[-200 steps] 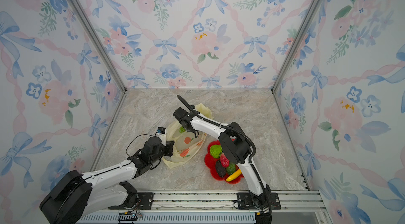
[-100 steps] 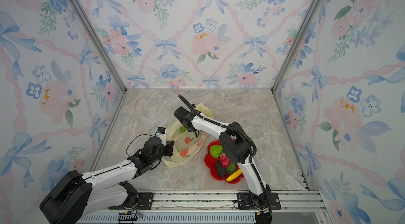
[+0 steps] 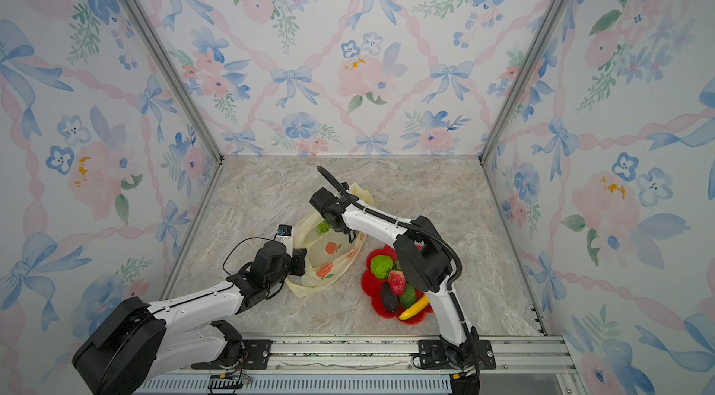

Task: Take fruits out of the plastic bag
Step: Pick up the fruit from the plastic bag.

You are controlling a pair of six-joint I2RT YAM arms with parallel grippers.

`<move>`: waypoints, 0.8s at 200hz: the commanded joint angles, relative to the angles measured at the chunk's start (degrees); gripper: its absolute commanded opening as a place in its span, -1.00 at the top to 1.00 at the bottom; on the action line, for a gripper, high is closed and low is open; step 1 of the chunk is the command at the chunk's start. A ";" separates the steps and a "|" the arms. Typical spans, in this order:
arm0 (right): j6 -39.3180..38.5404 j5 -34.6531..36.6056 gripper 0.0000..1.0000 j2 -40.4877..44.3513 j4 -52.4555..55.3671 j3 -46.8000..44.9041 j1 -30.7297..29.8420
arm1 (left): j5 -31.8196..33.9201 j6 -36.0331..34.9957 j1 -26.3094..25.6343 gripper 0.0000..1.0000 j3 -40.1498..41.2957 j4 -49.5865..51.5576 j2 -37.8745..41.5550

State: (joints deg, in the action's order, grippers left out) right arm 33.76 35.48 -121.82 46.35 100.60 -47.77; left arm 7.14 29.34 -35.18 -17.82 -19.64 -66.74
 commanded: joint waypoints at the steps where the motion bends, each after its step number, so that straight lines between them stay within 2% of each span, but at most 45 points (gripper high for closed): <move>1: -1.46 1.85 1.00 3.96 -0.83 -1.09 -0.43 | 1.73 -0.64 -0.23 0.93 -0.63 0.03 -0.93; 30: -4.29 2.13 1.00 6.20 -1.81 -1.46 -1.31 | 2.87 -0.59 -0.24 0.93 -1.09 0.81 -1.60; 88: -9.83 -2.04 1.00 10.16 -1.08 0.44 -3.21 | 5.66 -0.86 -0.15 0.93 -1.97 3.72 -1.06; 160: -11.48 -4.37 1.00 20.03 -1.26 -2.18 -4.92 | 6.91 -0.26 -0.07 0.93 -2.74 5.57 -1.78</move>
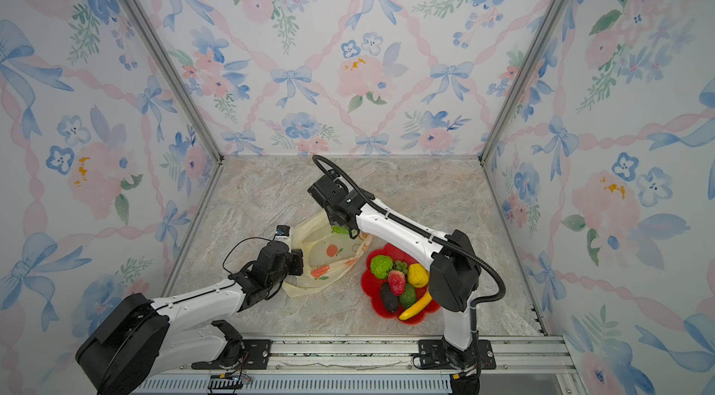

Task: Take fruits out of the plastic bag
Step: Pick up the fruit from the plastic bag.

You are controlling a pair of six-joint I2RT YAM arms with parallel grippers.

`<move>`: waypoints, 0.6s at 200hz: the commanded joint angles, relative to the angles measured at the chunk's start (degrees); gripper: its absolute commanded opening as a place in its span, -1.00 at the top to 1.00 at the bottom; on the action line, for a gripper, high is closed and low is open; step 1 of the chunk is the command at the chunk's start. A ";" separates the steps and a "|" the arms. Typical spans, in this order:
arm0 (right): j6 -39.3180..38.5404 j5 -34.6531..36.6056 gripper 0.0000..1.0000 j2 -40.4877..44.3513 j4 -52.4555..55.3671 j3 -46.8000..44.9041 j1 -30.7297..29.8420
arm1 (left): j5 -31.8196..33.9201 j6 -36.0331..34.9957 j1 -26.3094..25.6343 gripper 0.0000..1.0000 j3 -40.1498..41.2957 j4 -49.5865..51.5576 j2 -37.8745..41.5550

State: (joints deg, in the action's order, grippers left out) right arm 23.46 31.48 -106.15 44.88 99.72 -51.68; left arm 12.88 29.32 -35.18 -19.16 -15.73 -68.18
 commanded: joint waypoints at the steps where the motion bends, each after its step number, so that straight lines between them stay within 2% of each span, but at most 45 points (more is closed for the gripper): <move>1: -1.16 -0.37 1.00 4.50 0.20 -1.40 -1.03 | 1.13 -0.19 -0.07 0.93 -1.41 1.62 -0.31; 120: 0.38 0.06 1.00 22.77 5.01 -6.54 -4.19 | 1.58 -0.76 -0.12 0.93 -1.17 1.88 1.31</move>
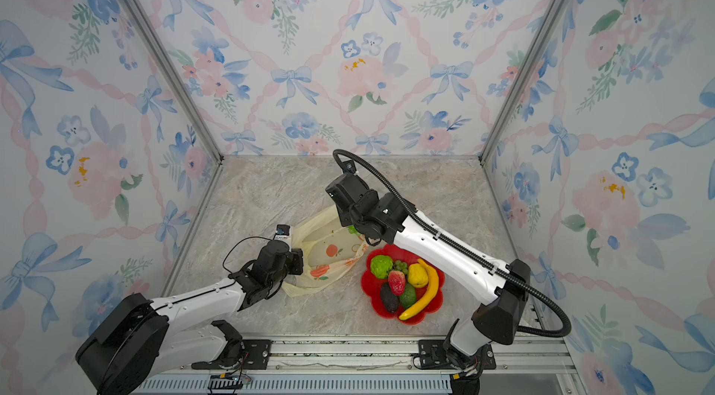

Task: Take fruits out of the plastic bag
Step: Pick up the fruit from the plastic bag, then place the fruit on the plate.

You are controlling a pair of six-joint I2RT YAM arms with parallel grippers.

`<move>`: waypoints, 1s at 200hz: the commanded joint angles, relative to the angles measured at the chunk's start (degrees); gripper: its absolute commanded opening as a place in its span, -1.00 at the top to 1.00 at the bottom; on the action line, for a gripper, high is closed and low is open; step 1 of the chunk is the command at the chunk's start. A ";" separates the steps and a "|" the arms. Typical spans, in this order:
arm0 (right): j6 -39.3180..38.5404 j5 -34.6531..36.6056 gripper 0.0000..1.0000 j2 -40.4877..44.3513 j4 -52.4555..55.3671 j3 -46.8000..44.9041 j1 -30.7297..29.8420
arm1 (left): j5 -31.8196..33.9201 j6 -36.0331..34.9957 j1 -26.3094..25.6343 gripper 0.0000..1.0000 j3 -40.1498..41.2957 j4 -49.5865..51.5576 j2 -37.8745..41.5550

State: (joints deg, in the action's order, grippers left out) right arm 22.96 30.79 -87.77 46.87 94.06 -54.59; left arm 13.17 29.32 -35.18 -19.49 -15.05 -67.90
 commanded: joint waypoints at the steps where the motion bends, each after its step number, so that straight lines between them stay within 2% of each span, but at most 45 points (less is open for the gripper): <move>1: 0.92 0.76 1.00 4.55 3.12 -0.89 -1.30 | 1.27 -0.71 -0.09 0.93 -0.87 1.18 1.06; 93: 7.37 3.08 1.00 16.23 10.12 -9.58 -1.85 | 1.12 -0.73 -0.11 0.93 -0.55 1.43 2.68; 124: 9.40 4.71 1.00 17.53 11.17 -12.72 -0.77 | 0.98 -0.75 -0.07 0.93 -0.43 1.34 2.70; 200: 11.40 -0.51 1.00 16.63 6.87 -21.17 3.09 | 1.07 -0.81 -0.07 0.93 -0.44 1.37 2.60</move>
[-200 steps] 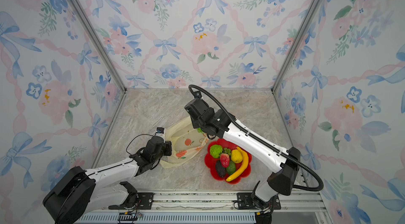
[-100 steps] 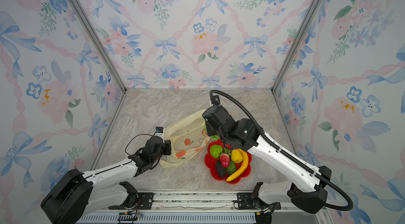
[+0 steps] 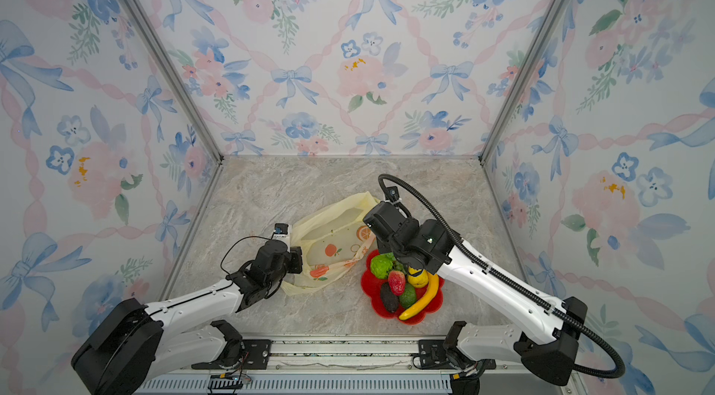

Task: Take fruits out of the plastic bag
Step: Place the fruit on the plate.

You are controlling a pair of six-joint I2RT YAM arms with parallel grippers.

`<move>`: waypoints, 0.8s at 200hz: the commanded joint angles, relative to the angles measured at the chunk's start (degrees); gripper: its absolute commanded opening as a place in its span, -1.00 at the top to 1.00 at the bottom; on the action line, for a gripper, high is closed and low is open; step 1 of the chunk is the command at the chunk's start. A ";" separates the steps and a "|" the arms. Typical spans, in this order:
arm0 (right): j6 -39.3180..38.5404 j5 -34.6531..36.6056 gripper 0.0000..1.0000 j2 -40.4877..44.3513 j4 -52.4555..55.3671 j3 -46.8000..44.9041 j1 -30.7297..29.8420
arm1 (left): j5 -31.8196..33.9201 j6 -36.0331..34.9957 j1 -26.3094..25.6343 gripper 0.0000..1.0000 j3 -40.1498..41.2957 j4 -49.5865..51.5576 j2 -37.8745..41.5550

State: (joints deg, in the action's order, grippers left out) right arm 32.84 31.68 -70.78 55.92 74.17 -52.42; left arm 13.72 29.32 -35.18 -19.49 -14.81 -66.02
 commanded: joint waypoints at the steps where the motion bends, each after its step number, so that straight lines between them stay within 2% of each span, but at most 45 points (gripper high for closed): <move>1: 1.52 -1.47 1.00 -0.43 -2.29 -1.29 0.93 | 0.53 -0.83 -0.07 0.93 -0.41 1.11 0.72; 46: 1.44 -4.67 1.00 -3.42 -5.03 -1.01 1.09 | 0.46 -0.92 -0.08 0.93 -0.54 1.13 0.62; 82: 2.42 -3.46 1.00 -5.15 -3.84 -0.90 1.37 | 0.57 -1.02 -0.11 0.93 -0.51 1.16 0.54; 160: 6.39 -8.35 1.00 1.20 -3.07 -11.17 11.99 | 0.40 -0.93 -0.07 0.93 -0.78 1.12 -0.48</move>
State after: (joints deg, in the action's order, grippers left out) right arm 37.56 25.54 -72.03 52.29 65.45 -42.68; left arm 13.72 29.30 -35.18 -19.49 -14.81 -66.04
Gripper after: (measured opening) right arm 0.046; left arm 0.050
